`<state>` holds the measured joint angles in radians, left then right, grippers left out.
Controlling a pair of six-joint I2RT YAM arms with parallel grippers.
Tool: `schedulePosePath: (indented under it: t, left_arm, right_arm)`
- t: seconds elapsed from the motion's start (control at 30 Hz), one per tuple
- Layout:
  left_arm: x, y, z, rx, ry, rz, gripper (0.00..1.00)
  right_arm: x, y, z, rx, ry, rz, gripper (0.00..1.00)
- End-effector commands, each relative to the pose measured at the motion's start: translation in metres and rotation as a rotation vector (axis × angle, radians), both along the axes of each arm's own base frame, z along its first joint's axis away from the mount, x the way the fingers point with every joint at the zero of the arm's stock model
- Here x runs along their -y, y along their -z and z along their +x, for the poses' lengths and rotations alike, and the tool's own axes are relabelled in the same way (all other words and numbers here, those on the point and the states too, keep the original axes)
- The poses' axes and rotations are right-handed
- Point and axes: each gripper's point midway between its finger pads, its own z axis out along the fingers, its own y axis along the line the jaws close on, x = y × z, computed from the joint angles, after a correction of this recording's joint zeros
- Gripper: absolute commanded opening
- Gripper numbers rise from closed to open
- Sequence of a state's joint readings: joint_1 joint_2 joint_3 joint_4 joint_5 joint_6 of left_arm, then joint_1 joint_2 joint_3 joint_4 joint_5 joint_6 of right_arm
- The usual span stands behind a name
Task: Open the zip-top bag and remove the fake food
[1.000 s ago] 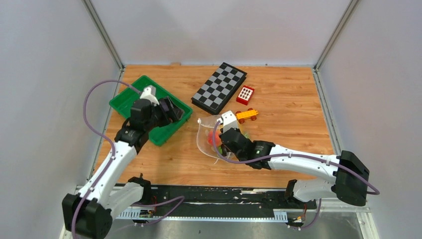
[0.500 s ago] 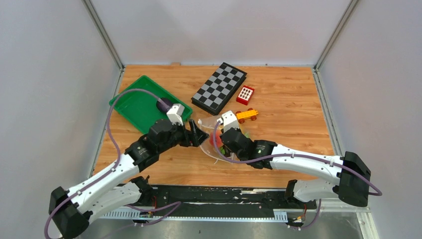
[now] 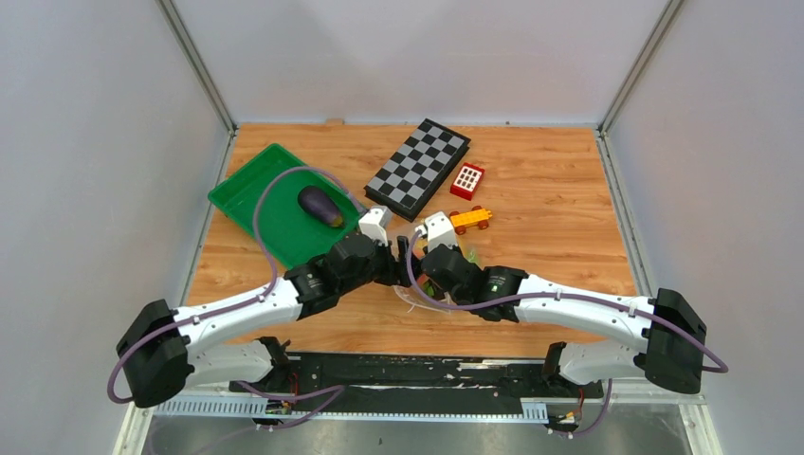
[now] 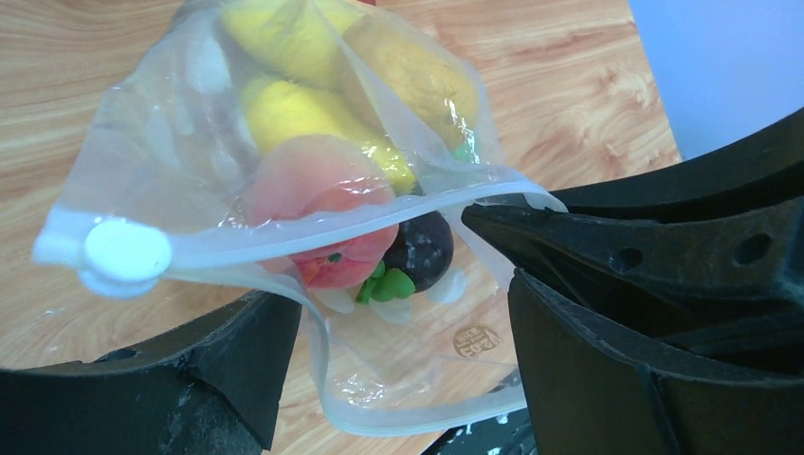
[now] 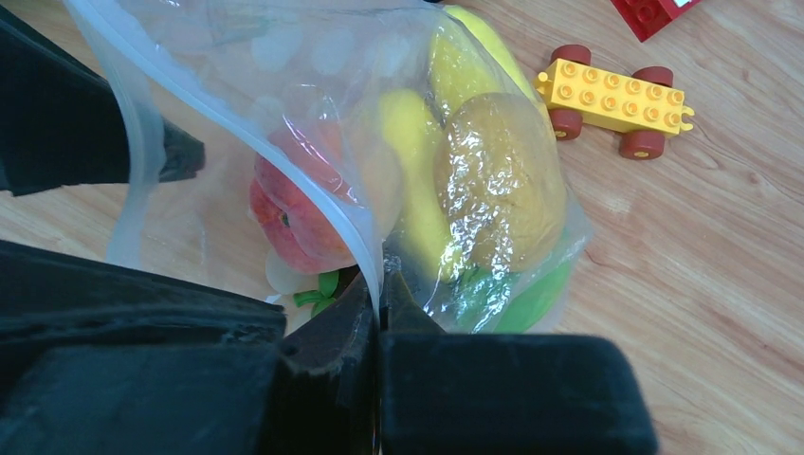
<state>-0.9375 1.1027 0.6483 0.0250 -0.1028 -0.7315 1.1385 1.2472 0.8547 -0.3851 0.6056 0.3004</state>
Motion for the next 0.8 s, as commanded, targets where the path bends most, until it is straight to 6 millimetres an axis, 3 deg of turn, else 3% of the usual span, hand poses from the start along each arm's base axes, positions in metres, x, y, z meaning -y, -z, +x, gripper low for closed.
schedulePosePath:
  t: [0.0,0.1,0.27,0.37,0.57,0.77]
  left_arm:
    - [0.023,-0.028,0.008,0.062,-0.007,-0.067,0.84]
    - [0.011,-0.037,0.007,0.083,-0.08,0.004,0.84]
    - [-0.04,-0.031,0.008,0.087,-0.231,0.153,0.84]
    - [-0.051,-0.036,0.0,0.08,-0.228,0.172,0.82]
    - [-0.017,-0.059,-0.022,0.102,-0.053,0.077,0.77]
    - [0.022,-0.056,-0.012,0.137,0.025,0.069,0.75]
  right_arm:
    - [-0.007,-0.019,0.002,0.015,0.02,0.066,0.0]
    - [-0.005,-0.023,0.003,0.028,0.03,0.071,0.0]
    - [-0.002,-0.031,0.008,0.062,0.043,0.06,0.0]
    - [-0.004,-0.034,0.008,0.066,0.035,0.072,0.0]
    - [-0.01,-0.044,0.005,0.07,-0.002,0.114,0.0]
    - [-0.008,-0.042,0.004,0.059,-0.001,0.093,0.0]
